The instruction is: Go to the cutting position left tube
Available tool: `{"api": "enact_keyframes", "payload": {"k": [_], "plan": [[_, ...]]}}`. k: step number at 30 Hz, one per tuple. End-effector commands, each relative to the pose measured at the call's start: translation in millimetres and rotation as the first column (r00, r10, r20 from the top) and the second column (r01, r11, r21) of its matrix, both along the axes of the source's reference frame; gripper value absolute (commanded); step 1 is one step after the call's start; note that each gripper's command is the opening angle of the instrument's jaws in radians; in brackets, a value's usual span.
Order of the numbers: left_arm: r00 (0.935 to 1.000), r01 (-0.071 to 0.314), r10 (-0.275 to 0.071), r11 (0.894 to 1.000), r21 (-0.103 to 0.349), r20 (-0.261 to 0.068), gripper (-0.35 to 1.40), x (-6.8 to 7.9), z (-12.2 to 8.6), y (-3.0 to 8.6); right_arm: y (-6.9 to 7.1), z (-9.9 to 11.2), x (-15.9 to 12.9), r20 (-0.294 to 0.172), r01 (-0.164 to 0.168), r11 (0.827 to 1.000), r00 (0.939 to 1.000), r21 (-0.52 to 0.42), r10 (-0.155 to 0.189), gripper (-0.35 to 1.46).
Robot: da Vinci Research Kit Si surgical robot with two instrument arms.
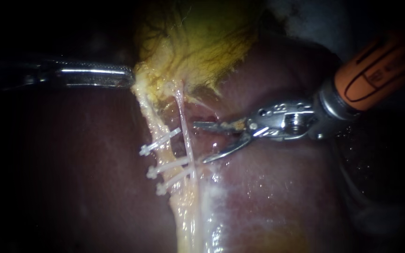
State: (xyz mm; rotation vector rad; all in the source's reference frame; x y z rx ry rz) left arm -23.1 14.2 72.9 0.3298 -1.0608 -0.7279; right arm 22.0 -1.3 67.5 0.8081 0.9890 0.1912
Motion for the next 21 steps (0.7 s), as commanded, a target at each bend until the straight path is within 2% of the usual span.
{"api": "enact_keyframes", "payload": {"k": [1,14,21], "plan": [[1.0,0.0,0.0,1.0,0.0,0.0,-0.35,0.0,0.0,0.0,-0.3,0.5,0.2,0.003,0.003,1.0,1.0,0.004,-0.003,1.3],[1.0,0.002,-0.002,1.0,0.0,-0.001,-0.35,-0.2,-0.2,-0.1,-2.8,5.5,1.6,0.018,0.035,0.999,0.9992,0.035,-0.036,1.3],[1.0,0.002,-0.002,1.0,0.0,-0.001,-0.35,-0.2,-0.2,-0.1,-3.5,7.9,2.1,0.028,0.051,0.997,0.9982,0.056,-0.053,1.3]]}}
